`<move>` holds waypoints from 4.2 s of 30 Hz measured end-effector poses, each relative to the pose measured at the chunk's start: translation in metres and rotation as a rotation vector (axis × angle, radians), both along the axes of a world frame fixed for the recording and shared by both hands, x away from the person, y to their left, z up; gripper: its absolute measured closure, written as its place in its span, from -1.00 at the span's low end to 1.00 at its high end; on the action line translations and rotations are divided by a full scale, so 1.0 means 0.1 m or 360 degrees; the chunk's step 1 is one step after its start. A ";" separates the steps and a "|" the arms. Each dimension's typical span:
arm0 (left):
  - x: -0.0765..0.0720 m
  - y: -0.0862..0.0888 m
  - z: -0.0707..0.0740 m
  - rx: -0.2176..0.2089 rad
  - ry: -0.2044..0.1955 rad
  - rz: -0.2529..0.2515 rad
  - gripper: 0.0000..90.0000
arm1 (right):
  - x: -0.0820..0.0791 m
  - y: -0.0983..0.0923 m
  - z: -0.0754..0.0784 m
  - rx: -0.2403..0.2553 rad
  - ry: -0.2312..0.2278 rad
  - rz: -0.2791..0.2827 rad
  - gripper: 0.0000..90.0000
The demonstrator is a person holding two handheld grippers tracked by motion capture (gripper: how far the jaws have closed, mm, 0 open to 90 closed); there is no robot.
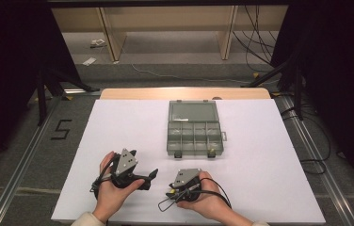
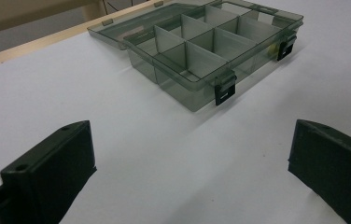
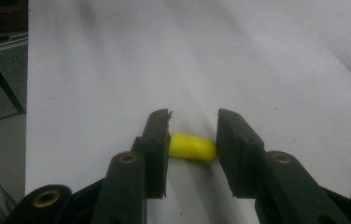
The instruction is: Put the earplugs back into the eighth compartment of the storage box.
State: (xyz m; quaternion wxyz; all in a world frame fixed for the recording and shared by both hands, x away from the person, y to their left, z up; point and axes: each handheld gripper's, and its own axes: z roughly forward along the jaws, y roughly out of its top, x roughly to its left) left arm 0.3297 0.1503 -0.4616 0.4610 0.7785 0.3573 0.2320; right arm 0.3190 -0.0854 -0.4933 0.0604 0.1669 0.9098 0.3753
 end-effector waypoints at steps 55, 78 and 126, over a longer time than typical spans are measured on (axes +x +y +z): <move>0.00 0.01 0.00 0.0007 -0.0001 0.0007 -1.00 | 0.19 -0.21 0.22 0.0117 0.0010 -0.0135 0.57; 0.00 0.01 0.00 0.0006 0.0000 0.0008 -1.00 | 0.35 -0.43 0.42 0.0204 -0.0050 -0.0263 0.58; 0.00 0.00 0.00 0.0005 -0.0003 0.0006 -1.00 | 0.61 -0.80 0.61 0.0297 -0.0114 -0.0461 0.59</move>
